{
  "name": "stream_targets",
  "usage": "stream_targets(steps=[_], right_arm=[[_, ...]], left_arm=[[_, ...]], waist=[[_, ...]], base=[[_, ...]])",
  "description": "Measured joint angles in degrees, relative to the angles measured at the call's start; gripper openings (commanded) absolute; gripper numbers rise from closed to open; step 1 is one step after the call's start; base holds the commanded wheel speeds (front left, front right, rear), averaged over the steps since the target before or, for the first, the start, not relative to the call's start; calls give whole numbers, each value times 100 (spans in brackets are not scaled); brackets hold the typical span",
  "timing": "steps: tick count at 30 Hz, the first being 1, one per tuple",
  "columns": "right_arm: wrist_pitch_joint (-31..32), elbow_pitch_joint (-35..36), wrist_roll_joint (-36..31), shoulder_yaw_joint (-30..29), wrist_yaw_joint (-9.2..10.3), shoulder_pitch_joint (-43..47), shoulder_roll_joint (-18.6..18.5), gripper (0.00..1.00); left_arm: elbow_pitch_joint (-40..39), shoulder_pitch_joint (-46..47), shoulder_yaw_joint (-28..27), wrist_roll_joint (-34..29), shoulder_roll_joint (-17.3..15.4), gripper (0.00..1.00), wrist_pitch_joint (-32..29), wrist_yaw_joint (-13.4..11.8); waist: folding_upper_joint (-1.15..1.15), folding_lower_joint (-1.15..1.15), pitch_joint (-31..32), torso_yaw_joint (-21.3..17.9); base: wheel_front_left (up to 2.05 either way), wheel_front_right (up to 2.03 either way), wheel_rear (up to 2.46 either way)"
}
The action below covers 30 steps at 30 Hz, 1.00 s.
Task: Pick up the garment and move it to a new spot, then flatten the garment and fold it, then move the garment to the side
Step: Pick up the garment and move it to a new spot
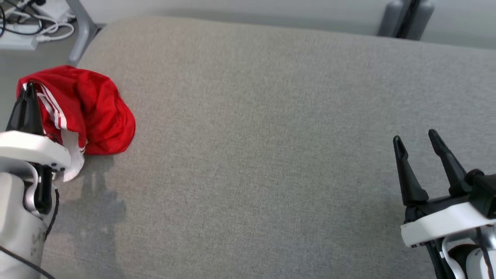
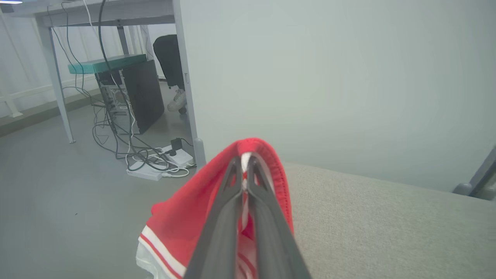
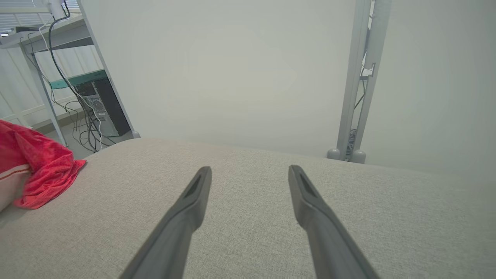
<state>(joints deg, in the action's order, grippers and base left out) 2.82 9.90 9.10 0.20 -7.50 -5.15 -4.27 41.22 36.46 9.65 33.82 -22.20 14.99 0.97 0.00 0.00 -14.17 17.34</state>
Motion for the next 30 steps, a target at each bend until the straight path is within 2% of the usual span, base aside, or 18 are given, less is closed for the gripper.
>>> stream_targets(steps=[7, 15, 19, 24, 30], right_arm=[[-141, -68, 48, 19, 0, 298, 77, 100], [-185, -8, 83, 18, 0, 537, 119, 100], [-183, 5, 125, 55, 0, 581, 131, 100], [-189, 12, 196, 71, 0, 575, 137, 100], [-225, 13, 286, 197, 0, 506, 141, 100]], left_arm=[[-1640, -1271, -53, -202, -63, 0, -94, -505], [-3883, -2914, -109, -261, -62, 0, -583, -1385], [-4702, -3447, -86, -312, -60, 0, -803, -1678], [-5356, -3701, 98, -467, -93, 0, -1015, -1820], [-5755, -3487, 584, -666, -37, 0, -1249, -1729]], waist=[[0, 0, 602, -187], [0, 0, 967, -623], [0, 0, 1029, -816], [0, 0, 1048, -1088], [0, 0, 991, -1542]], base=[[0, 0, 0], [0, 0, 0], [0, 0, 0], [0, 0, 0], [0, 0, 0]])
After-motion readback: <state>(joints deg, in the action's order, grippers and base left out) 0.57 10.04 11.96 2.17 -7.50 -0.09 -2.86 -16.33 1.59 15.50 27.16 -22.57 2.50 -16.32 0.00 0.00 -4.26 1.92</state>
